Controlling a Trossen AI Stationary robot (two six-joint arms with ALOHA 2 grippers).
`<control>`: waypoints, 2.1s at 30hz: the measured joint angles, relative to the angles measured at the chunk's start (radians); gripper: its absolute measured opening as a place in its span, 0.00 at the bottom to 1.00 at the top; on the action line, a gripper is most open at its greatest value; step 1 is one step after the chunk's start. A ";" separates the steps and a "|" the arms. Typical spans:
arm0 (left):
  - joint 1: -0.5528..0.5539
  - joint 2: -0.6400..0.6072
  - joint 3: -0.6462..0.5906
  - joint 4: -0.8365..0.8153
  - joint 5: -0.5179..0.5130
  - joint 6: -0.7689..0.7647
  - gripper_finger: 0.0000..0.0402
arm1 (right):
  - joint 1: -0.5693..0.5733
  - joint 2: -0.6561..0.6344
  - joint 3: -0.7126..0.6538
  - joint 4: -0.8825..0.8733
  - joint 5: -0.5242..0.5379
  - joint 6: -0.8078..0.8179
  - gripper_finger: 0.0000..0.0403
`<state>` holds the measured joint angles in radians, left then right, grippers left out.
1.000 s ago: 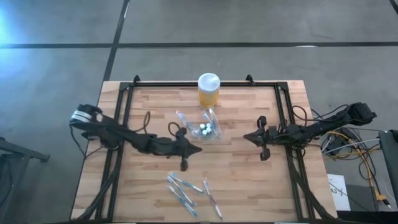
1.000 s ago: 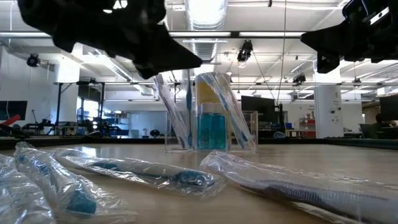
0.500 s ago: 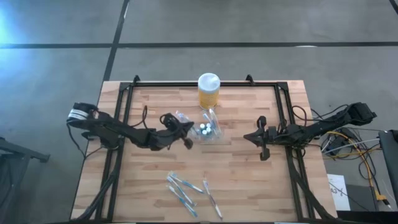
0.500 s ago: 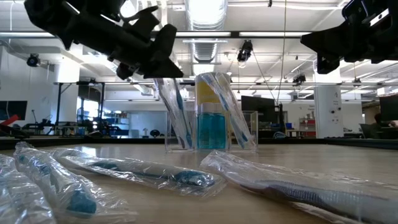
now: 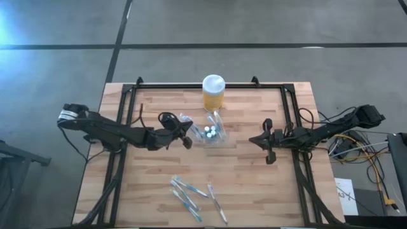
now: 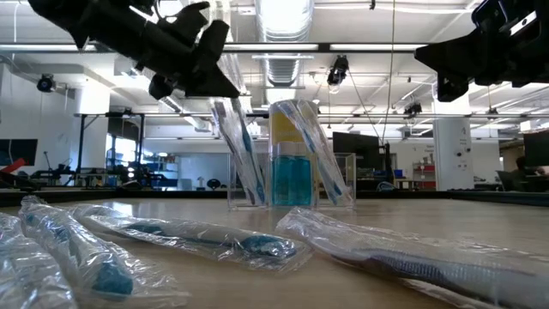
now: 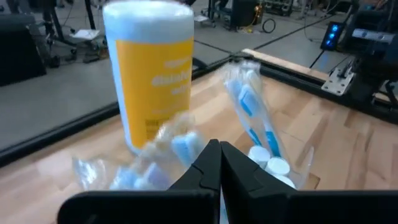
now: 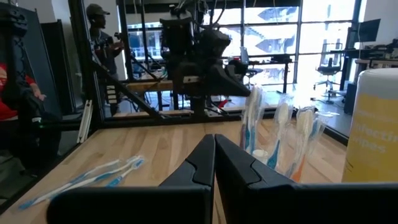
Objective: Pick & Place toothbrushing station
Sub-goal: Put the purple toothbrush into the transparent organizer
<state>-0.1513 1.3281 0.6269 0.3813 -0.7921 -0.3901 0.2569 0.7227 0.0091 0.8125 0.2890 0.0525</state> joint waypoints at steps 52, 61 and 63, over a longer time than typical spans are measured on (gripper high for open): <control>-0.287 -1.288 -0.567 -0.328 0.440 0.578 0.00 | 0.000 0.000 0.002 0.017 0.013 0.060 0.02; -0.265 -1.319 -0.618 -0.331 0.520 0.528 0.00 | 0.000 0.000 0.002 0.014 0.053 0.079 0.02; -0.261 -1.317 -0.618 -0.333 0.522 0.529 0.00 | 0.000 0.001 0.002 0.013 0.053 0.083 0.02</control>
<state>-0.4128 0.0107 0.0090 0.0486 -0.2700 0.1390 0.2569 0.7238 0.0113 0.8253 0.3416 0.1356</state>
